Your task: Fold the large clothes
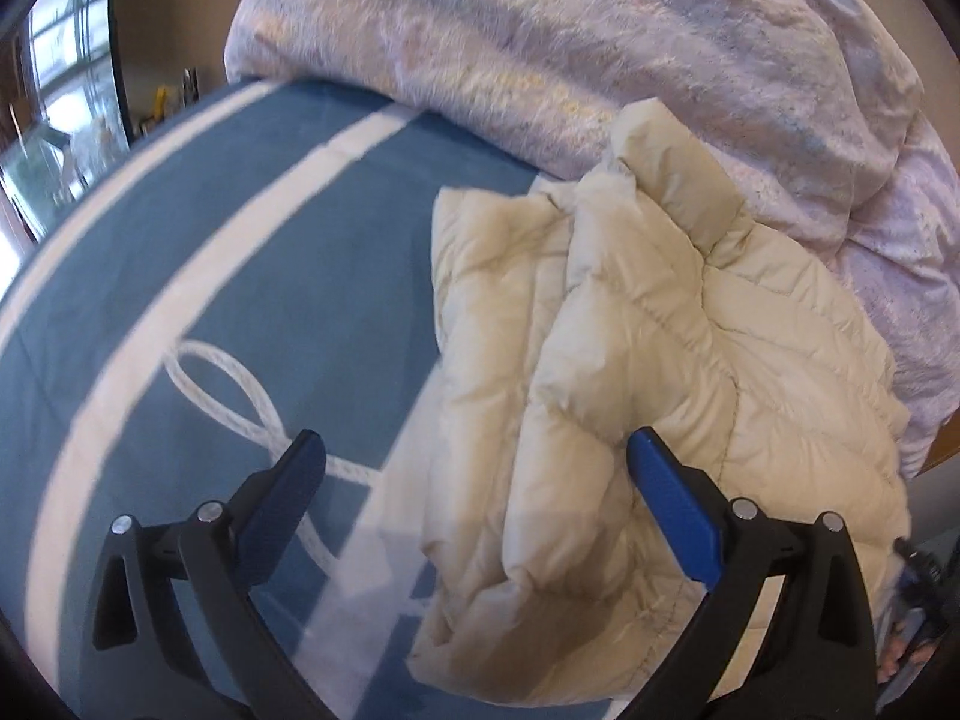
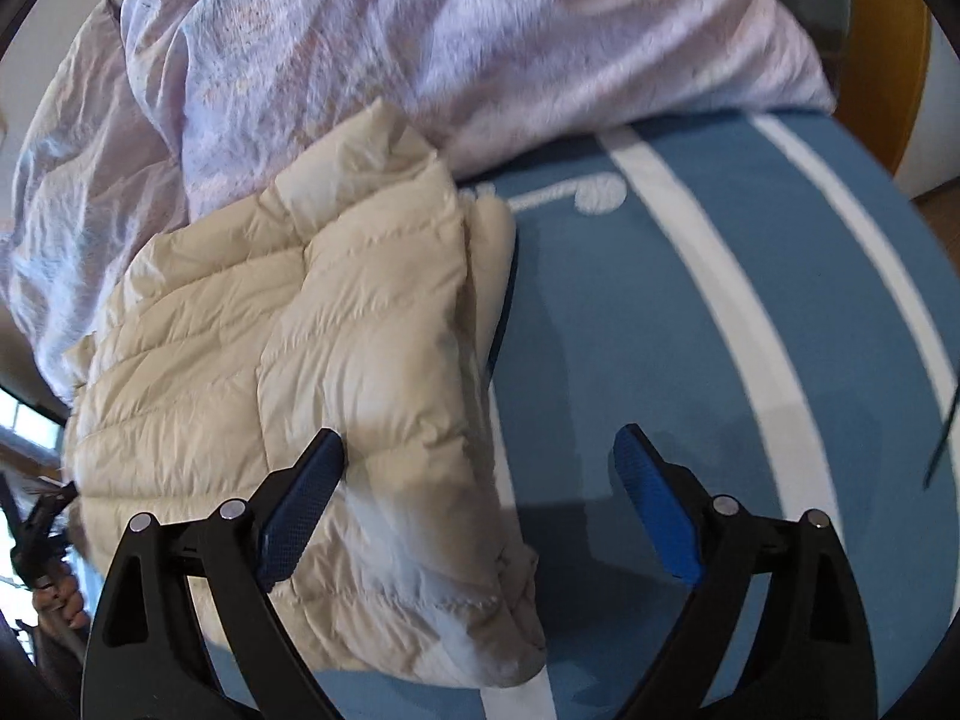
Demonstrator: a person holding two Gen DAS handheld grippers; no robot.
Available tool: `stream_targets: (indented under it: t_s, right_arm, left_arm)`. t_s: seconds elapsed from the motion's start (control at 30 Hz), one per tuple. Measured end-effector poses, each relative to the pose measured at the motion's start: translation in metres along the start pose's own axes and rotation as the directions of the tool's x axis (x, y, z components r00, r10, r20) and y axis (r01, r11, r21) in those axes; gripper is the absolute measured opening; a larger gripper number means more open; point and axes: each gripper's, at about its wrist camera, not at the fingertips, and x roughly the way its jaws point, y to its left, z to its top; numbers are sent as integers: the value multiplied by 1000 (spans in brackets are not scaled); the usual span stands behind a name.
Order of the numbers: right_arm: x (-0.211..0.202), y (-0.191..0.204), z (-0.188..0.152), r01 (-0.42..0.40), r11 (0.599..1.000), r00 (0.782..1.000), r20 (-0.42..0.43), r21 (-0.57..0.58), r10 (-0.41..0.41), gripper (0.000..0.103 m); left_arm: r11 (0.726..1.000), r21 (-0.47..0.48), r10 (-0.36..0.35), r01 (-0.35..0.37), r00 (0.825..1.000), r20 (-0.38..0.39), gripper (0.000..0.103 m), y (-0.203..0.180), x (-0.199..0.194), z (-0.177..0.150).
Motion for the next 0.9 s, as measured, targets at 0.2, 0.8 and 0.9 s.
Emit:
stream_targets:
  t_s: [0.2, 0.8, 0.9]
  right_arm:
    - [12, -9, -6, -105, 994, 993, -50, 43, 108, 87]
    - [-2, 19, -28, -329, 940, 943, -24, 87, 332, 16]
    - [-15, 28, -36, -344, 935, 937, -29, 80, 347, 16]
  left_arm:
    - [998, -16, -54, 54, 998, -17, 93, -4, 2, -11]
    - [976, -28, -214, 215, 976, 49, 19, 3, -40, -24]
    - [975, -28, -220, 222, 974, 52, 19, 15, -51, -29]
